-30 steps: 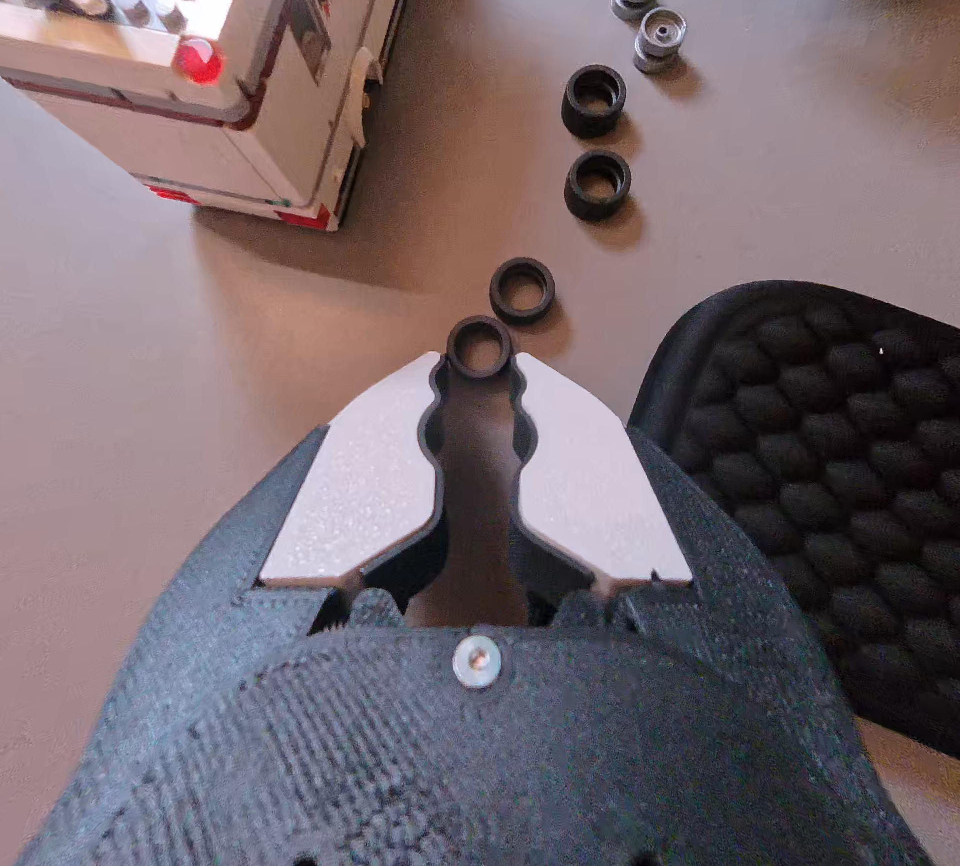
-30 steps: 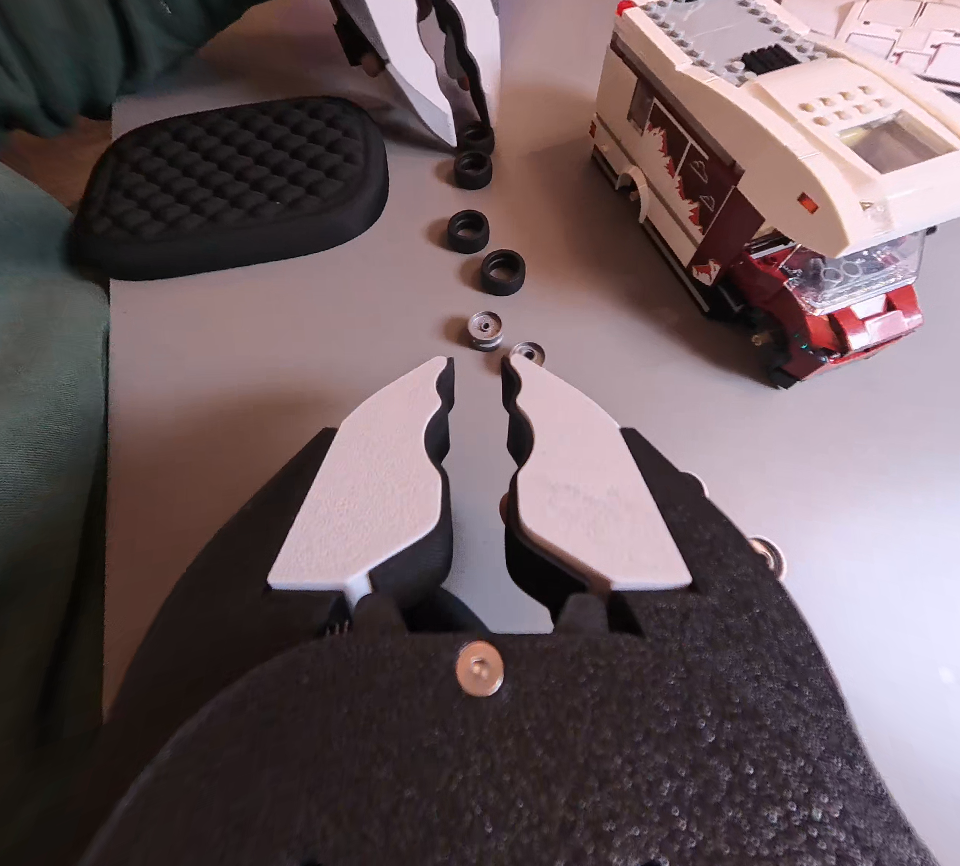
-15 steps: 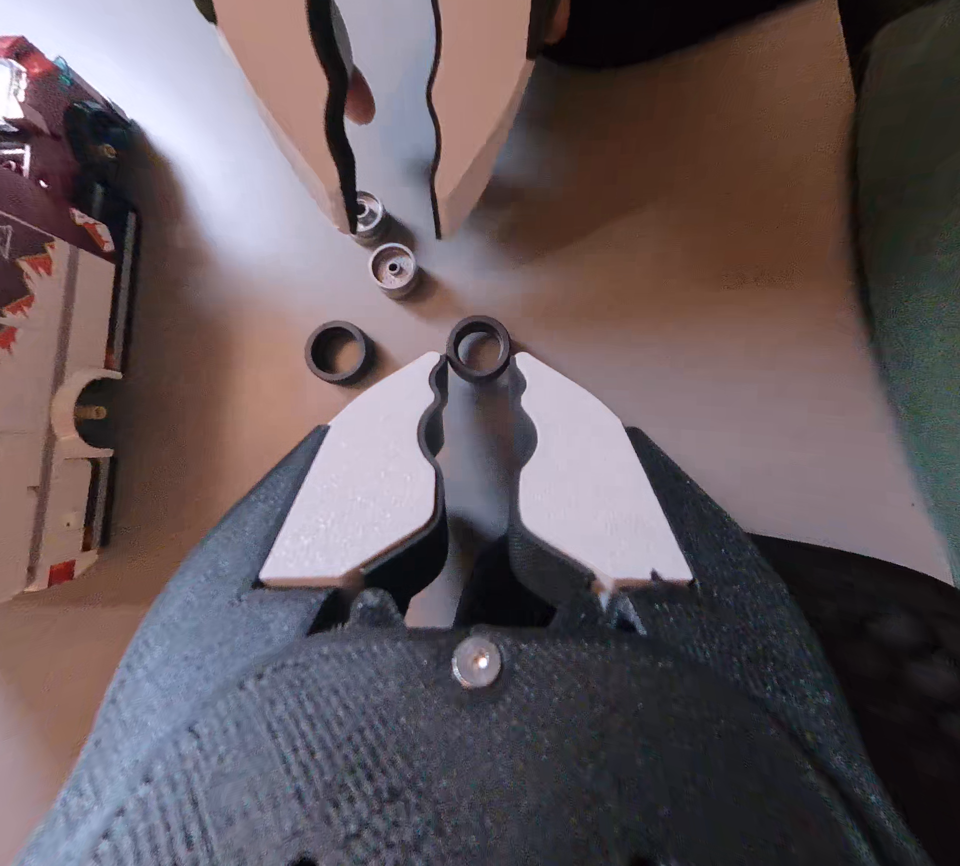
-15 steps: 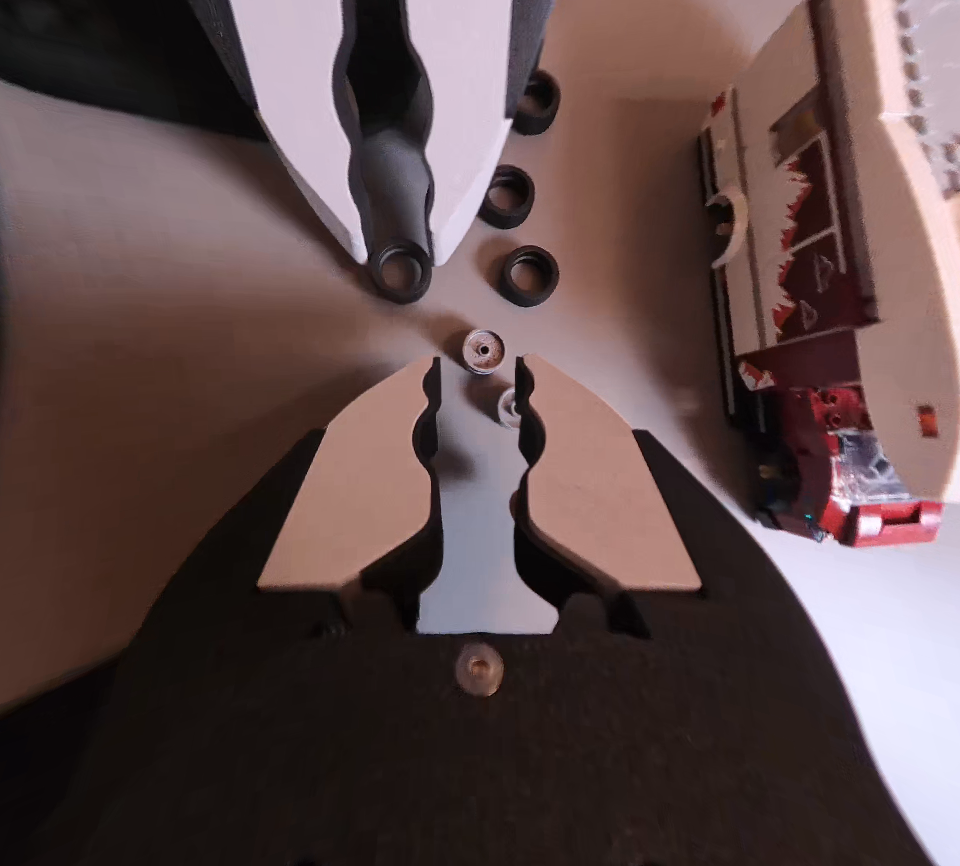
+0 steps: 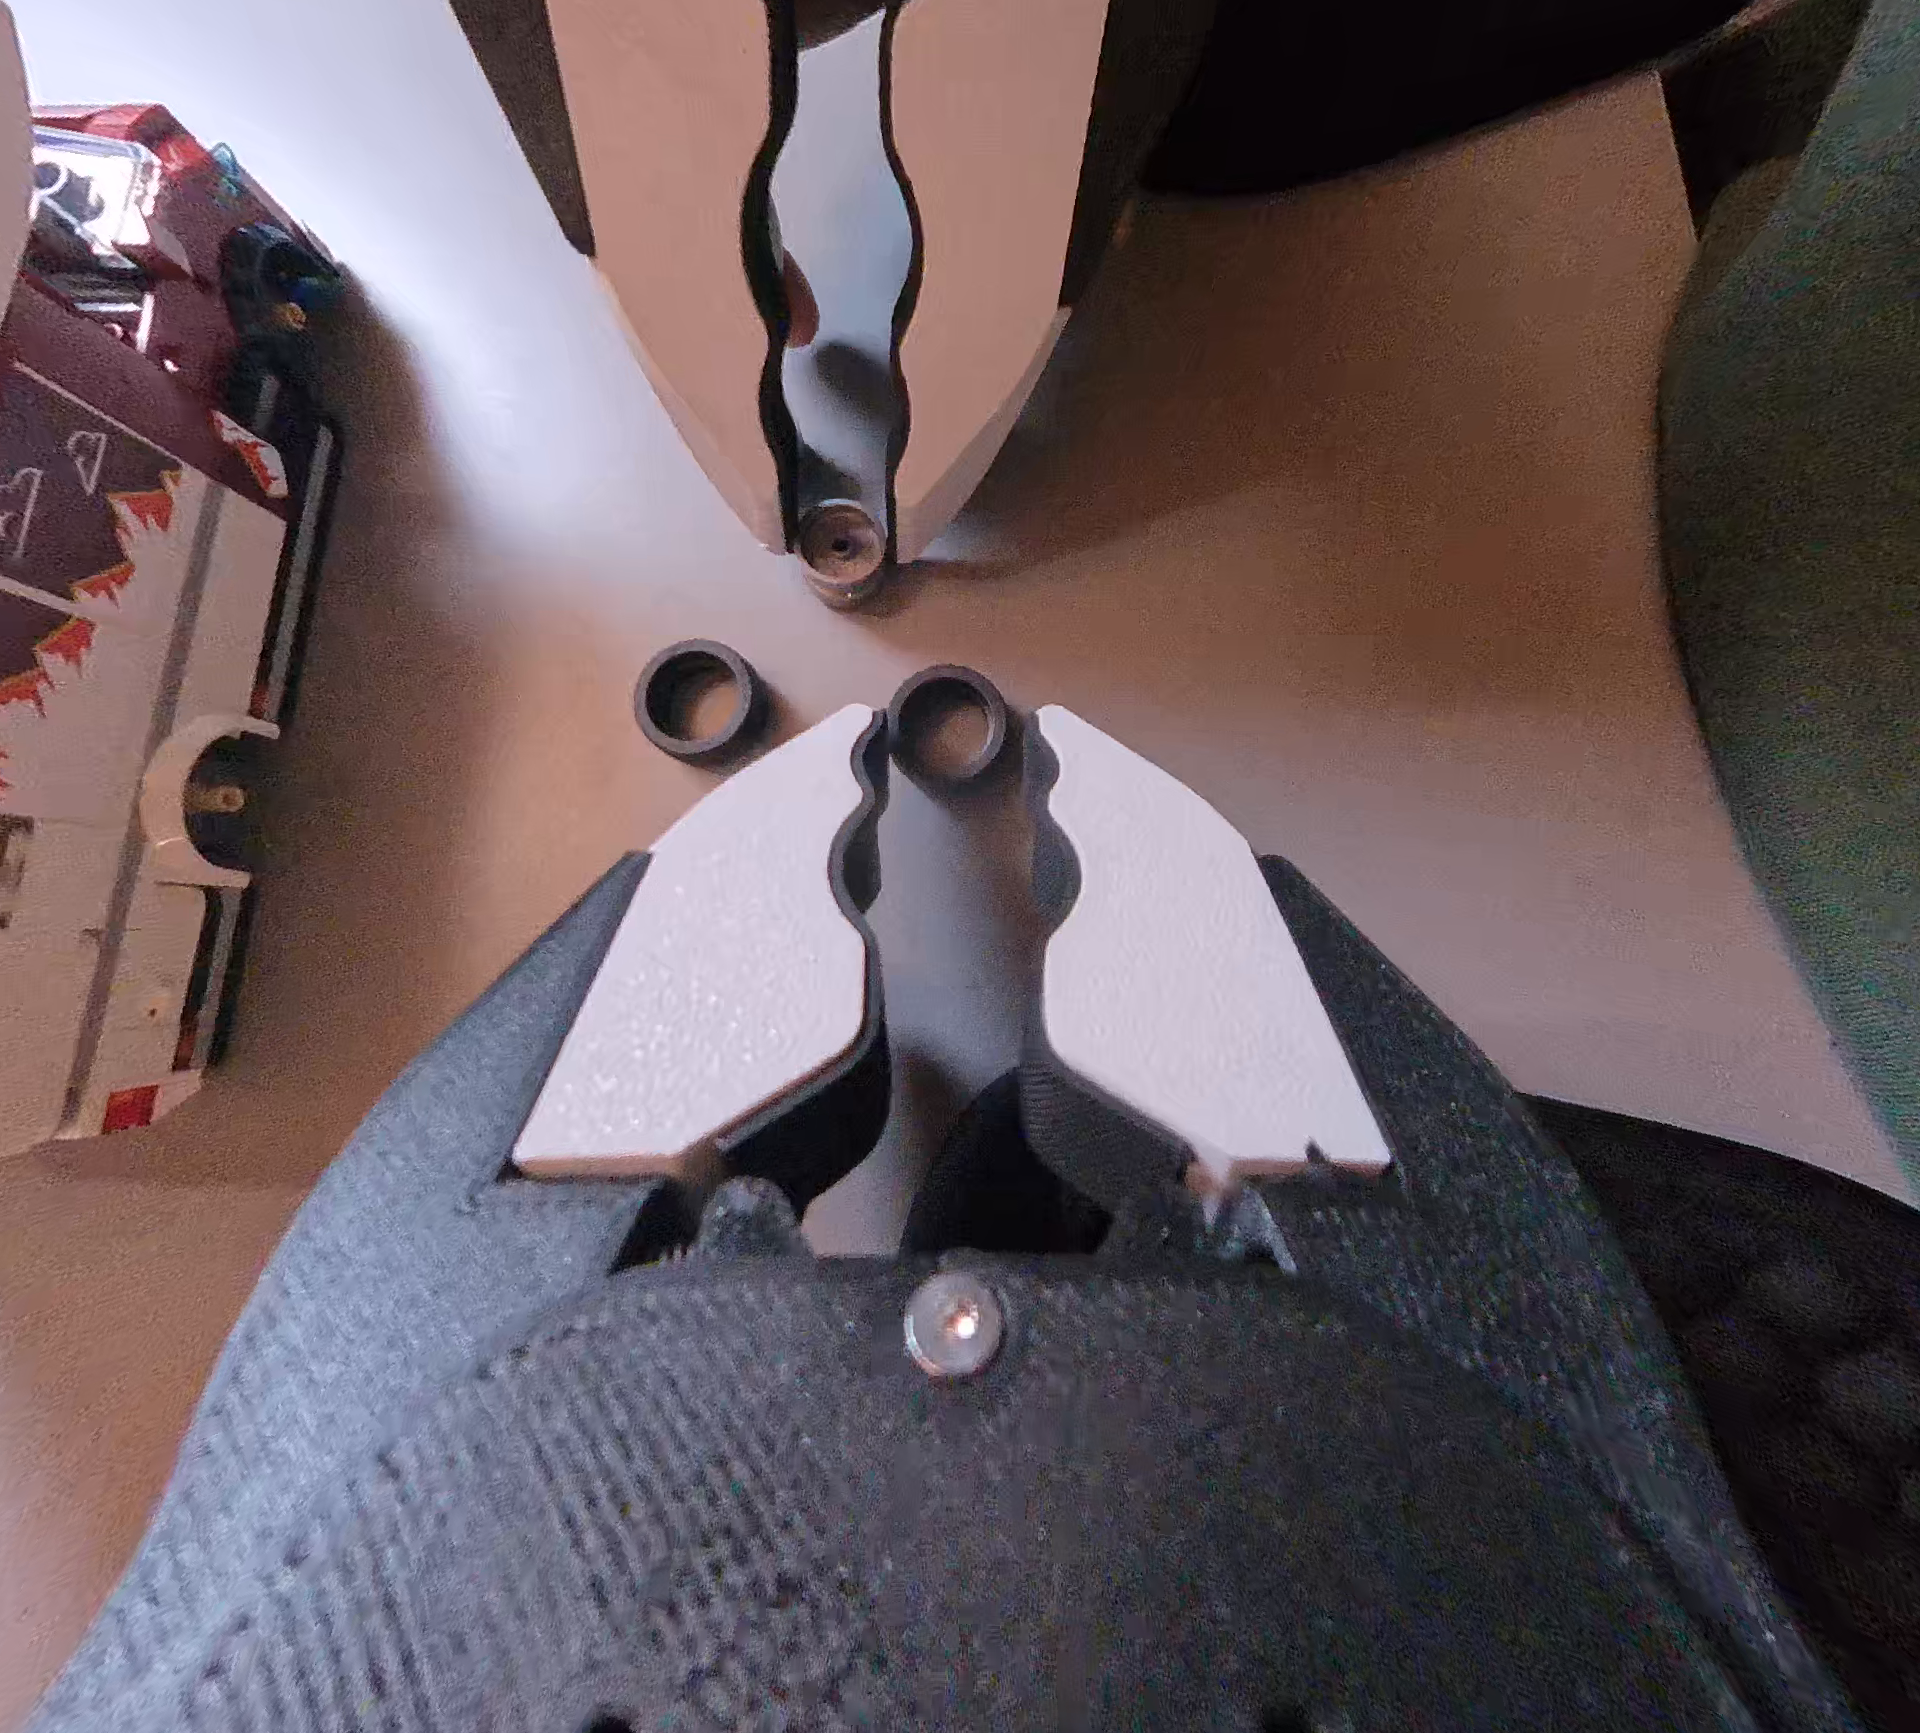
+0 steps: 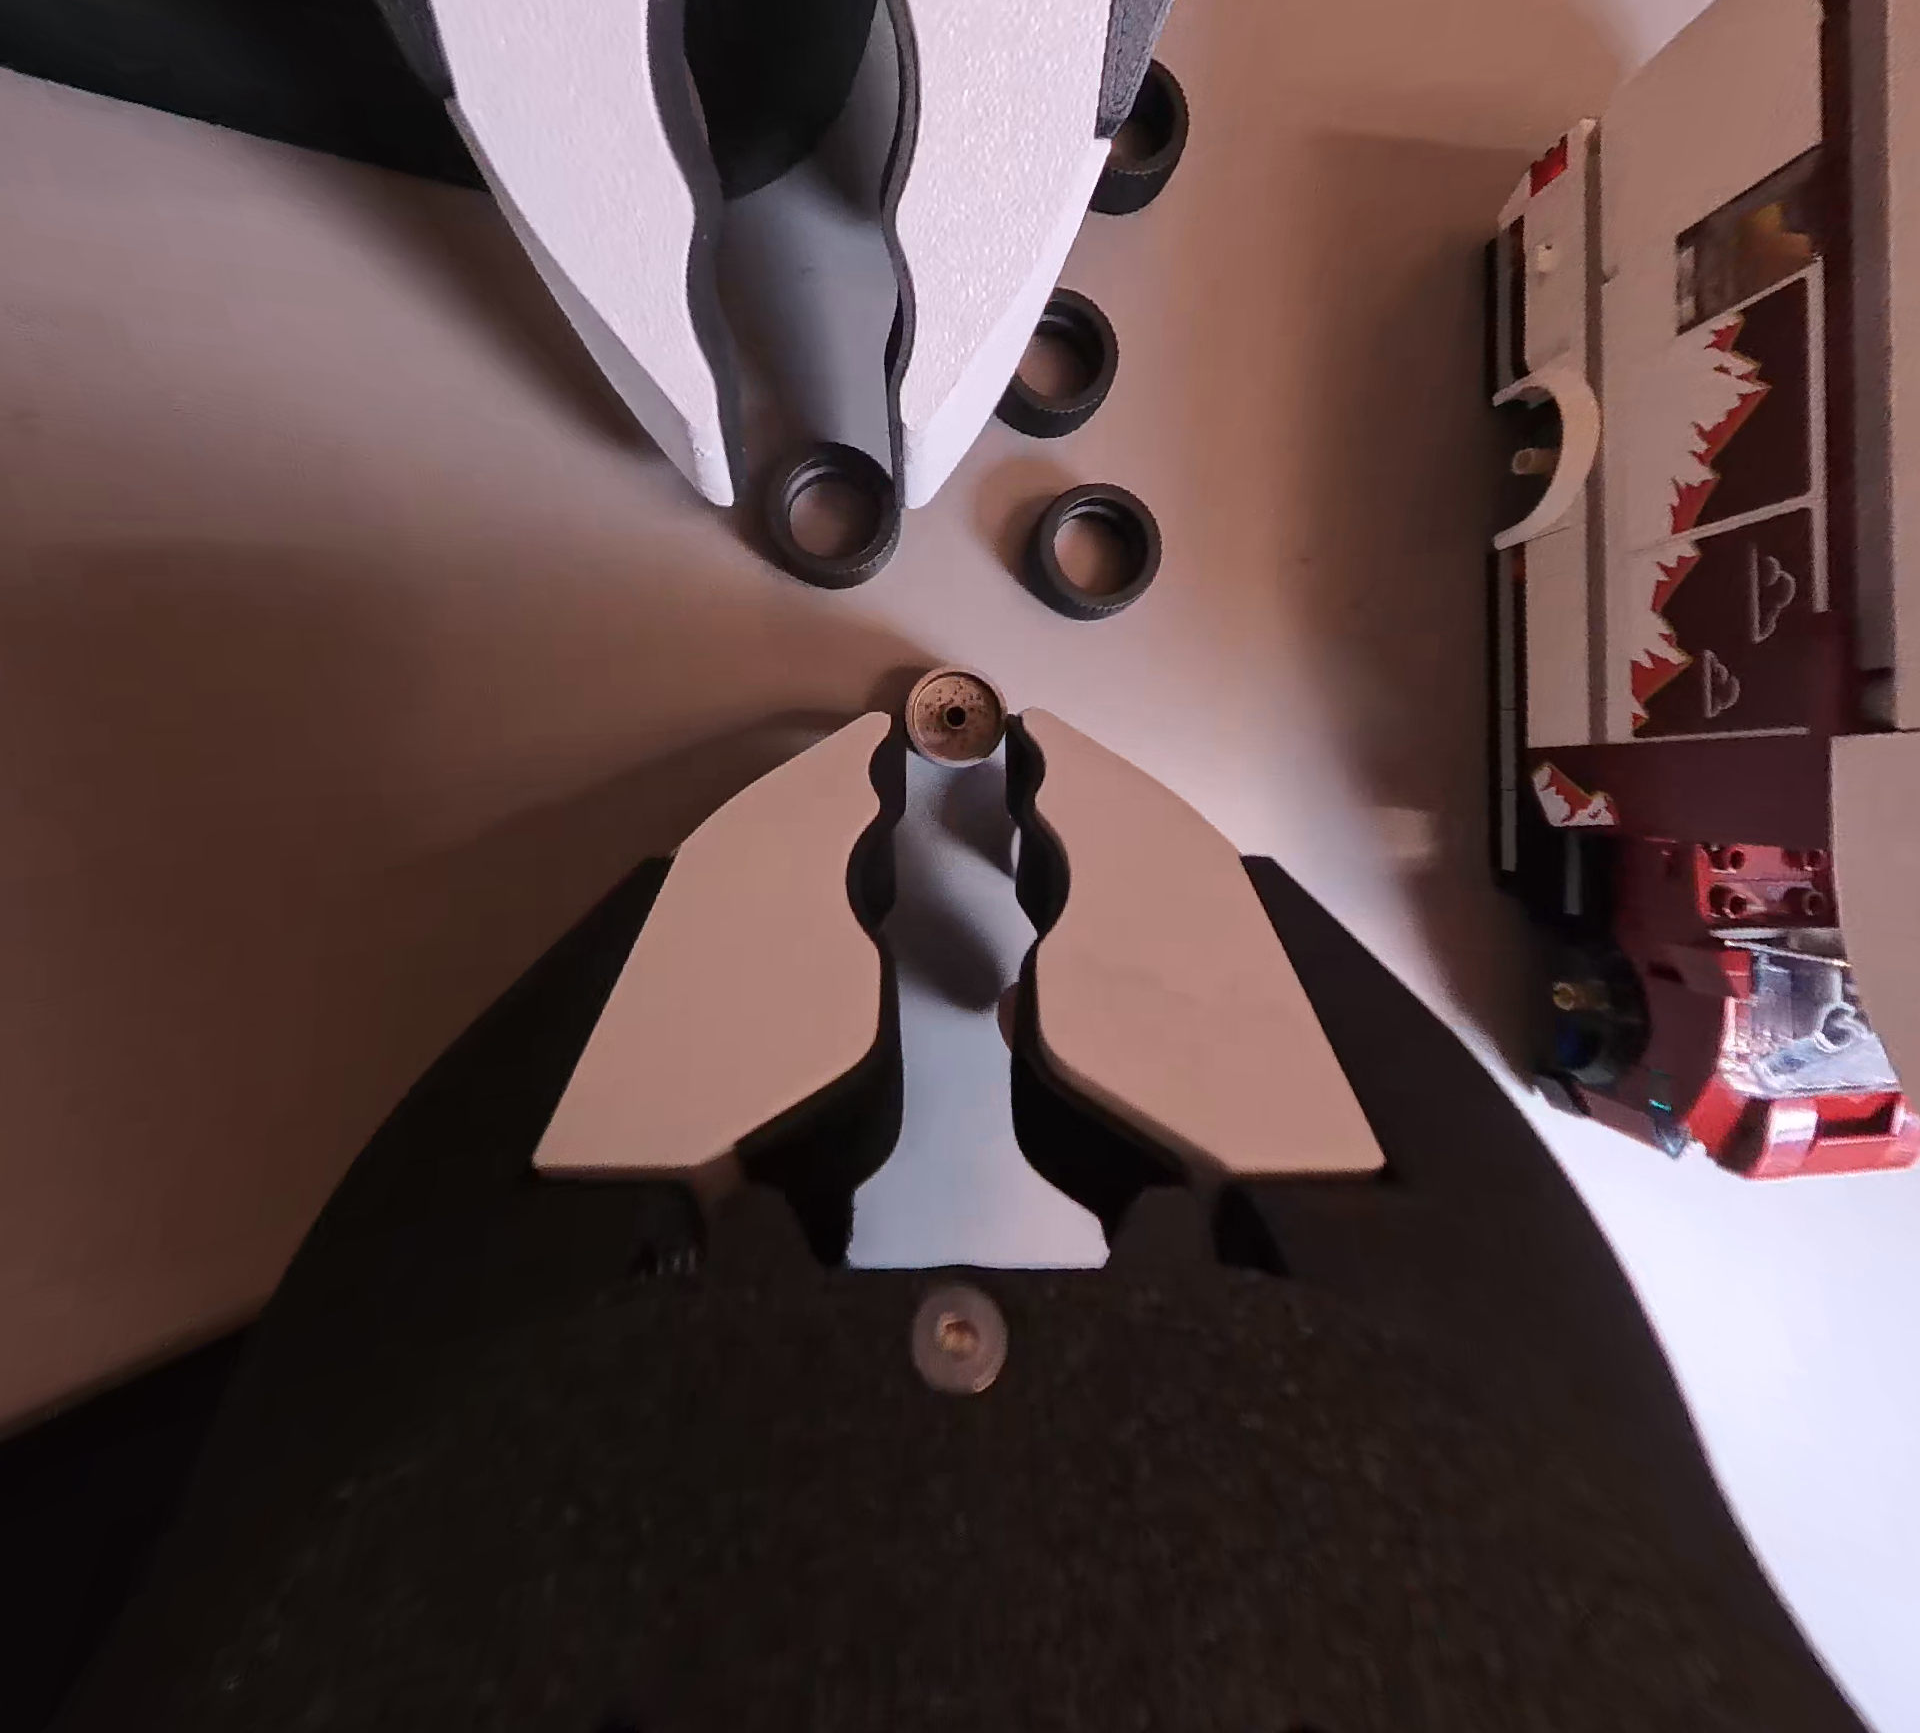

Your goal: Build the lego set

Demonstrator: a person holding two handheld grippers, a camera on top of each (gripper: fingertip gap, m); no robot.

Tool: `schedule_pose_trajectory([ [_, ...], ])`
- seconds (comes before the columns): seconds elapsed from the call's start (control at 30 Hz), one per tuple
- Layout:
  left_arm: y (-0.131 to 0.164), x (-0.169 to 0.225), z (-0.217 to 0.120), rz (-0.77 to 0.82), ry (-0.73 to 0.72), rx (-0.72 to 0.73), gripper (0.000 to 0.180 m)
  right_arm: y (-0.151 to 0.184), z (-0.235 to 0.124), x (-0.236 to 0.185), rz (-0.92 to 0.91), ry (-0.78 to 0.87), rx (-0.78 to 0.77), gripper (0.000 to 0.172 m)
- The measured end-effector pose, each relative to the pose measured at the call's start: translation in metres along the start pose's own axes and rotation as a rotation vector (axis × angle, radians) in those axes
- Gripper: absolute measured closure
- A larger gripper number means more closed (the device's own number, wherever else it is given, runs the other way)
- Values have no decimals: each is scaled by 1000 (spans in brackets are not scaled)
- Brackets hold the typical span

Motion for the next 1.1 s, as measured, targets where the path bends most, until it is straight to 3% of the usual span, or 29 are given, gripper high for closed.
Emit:
schedule_pose_trajectory([
  [0.23,0,-2,5,-39,9,-93,157,-3,-12,-7,14,-7,93,155],
  [0.37,-7,0,12,17,-21,-123,156,-6,-19,-12,29,-51,164,155],
  [0.5,-15,4,21,18,-6,-103,156,-5,-18,-14,39,-74,191,155],
  [0.57,-16,4,21,34,-12,-100,147,-5,-18,-14,35,-71,201,155],
  [0.67,-20,0,10,57,-46,7,144,-9,-20,-16,50,-100,256,155],
  [0.8,-28,5,-7,171,-107,186,148,-12,-29,-8,219,-232,415,155],
  [0.97,-36,-1,-16,182,-217,313,151,-13,-47,0,403,-435,625,155],
  [1.1,-43,-4,-22,168,-271,409,157,-16,-67,16,725,-785,925,155],
])
Point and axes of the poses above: each gripper's, where its closed fingertips meet, z out along the fingers, y out of its underside, x = y × z across the jaws, the point moved 6 cm from there along -z, back along the fingers, and after that the axes turned 4 degrees about -y, right-handed, at the moved point
